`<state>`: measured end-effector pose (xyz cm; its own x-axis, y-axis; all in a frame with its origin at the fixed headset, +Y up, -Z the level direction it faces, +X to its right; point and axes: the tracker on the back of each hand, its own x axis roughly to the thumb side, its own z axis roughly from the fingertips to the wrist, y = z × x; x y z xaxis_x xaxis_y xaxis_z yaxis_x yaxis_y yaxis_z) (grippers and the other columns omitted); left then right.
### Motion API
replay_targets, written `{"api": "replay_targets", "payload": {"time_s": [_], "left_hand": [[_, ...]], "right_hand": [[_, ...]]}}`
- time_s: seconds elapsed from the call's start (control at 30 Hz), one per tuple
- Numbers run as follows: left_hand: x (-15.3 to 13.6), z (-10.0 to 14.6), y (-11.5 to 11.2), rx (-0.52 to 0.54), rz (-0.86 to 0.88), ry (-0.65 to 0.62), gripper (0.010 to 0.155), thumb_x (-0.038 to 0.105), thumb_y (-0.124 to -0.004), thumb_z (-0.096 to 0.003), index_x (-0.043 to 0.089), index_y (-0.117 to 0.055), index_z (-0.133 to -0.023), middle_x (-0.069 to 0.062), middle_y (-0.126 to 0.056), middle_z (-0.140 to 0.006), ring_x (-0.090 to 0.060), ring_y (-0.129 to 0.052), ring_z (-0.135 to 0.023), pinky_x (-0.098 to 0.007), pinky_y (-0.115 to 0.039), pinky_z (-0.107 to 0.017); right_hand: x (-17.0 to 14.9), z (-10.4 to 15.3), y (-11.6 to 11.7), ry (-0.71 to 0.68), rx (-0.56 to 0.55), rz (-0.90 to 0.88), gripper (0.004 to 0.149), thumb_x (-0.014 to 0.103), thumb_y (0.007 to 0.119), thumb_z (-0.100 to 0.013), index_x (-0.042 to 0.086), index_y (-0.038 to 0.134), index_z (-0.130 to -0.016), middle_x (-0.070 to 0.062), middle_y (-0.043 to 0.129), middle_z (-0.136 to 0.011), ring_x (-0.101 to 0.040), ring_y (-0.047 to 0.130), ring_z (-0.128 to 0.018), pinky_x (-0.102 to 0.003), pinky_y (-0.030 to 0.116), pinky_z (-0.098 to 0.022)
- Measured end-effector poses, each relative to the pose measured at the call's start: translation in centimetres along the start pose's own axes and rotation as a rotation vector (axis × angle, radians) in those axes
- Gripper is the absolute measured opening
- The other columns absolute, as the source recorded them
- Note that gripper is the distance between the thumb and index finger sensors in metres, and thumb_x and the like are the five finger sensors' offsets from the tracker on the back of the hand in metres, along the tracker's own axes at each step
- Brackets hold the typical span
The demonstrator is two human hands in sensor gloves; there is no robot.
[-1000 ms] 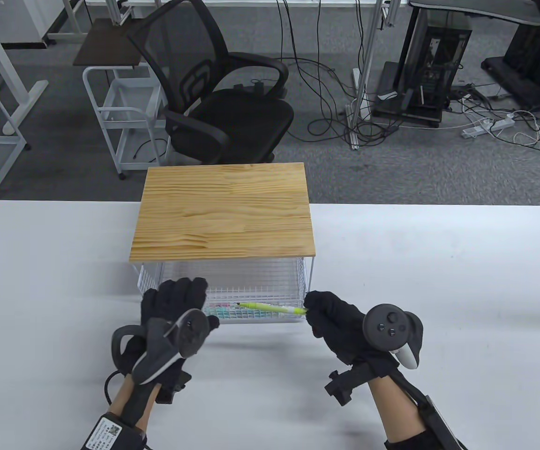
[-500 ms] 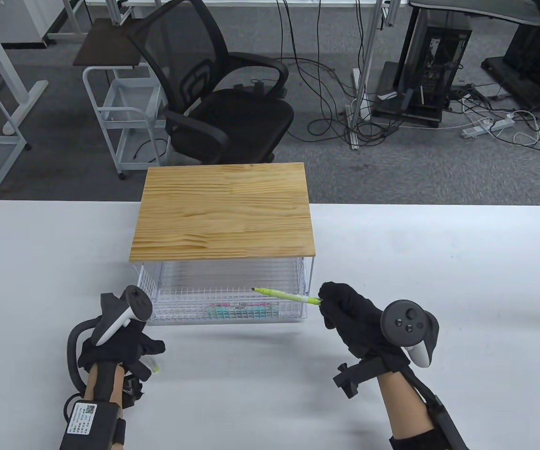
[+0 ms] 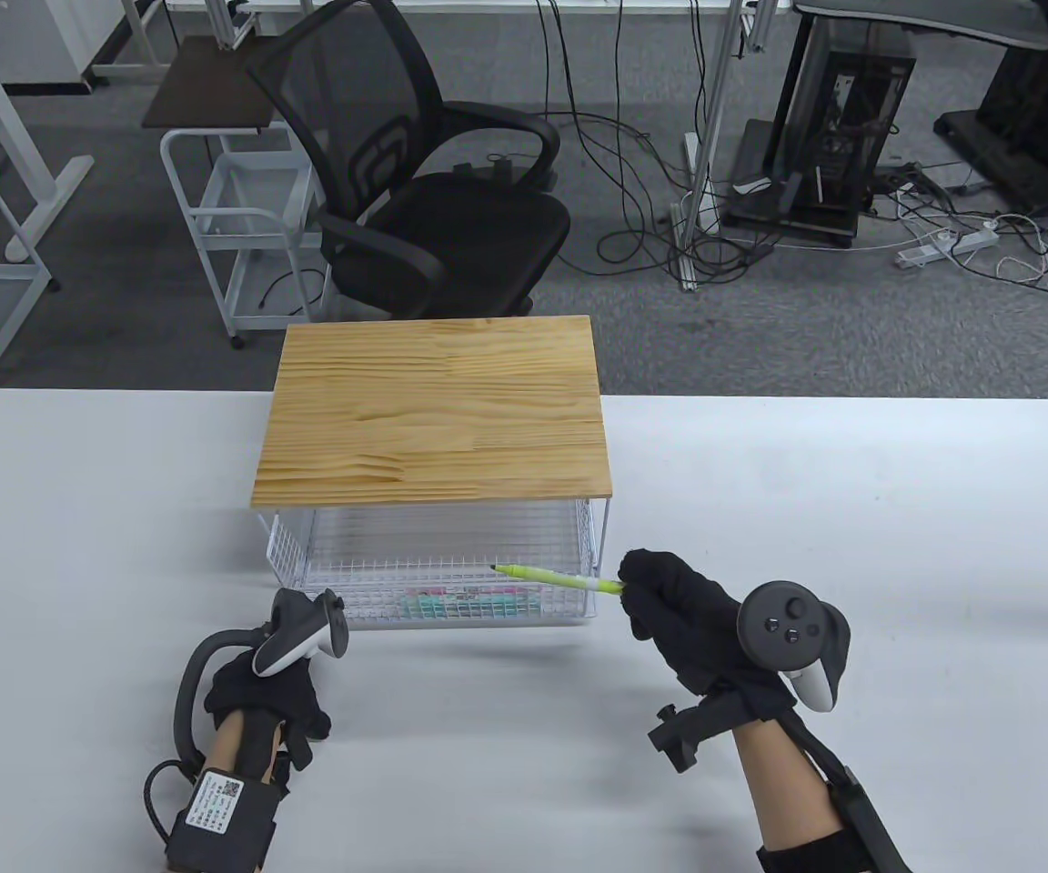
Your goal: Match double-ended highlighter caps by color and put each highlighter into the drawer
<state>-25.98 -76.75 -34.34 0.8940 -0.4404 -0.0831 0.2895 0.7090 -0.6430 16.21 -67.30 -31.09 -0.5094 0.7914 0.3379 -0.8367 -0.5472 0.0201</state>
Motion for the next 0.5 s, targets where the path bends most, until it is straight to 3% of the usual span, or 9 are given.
{"api": "replay_targets", "payload": {"time_s": [0.5], "left_hand": [[0.99, 0.22, 0.34, 0.111, -0.057, -0.019, 0.077, 0.057, -0.09, -0.0321, 0.037, -0.061, -0.101, 0.011, -0.085, -0.096, -0.007, -0.101, -0.083, -0.033, -0.088, -0.072]], "right_hand": [[-0.81, 0.02, -0.59, 0.035, -0.021, -0.011, 0.044, 0.035, 0.072, -0.057, 0.02, 0.066, -0.099, -0.006, 0.088, -0.081, -0.016, 0.097, -0.056, -0.042, 0.083, -0.053]]}}
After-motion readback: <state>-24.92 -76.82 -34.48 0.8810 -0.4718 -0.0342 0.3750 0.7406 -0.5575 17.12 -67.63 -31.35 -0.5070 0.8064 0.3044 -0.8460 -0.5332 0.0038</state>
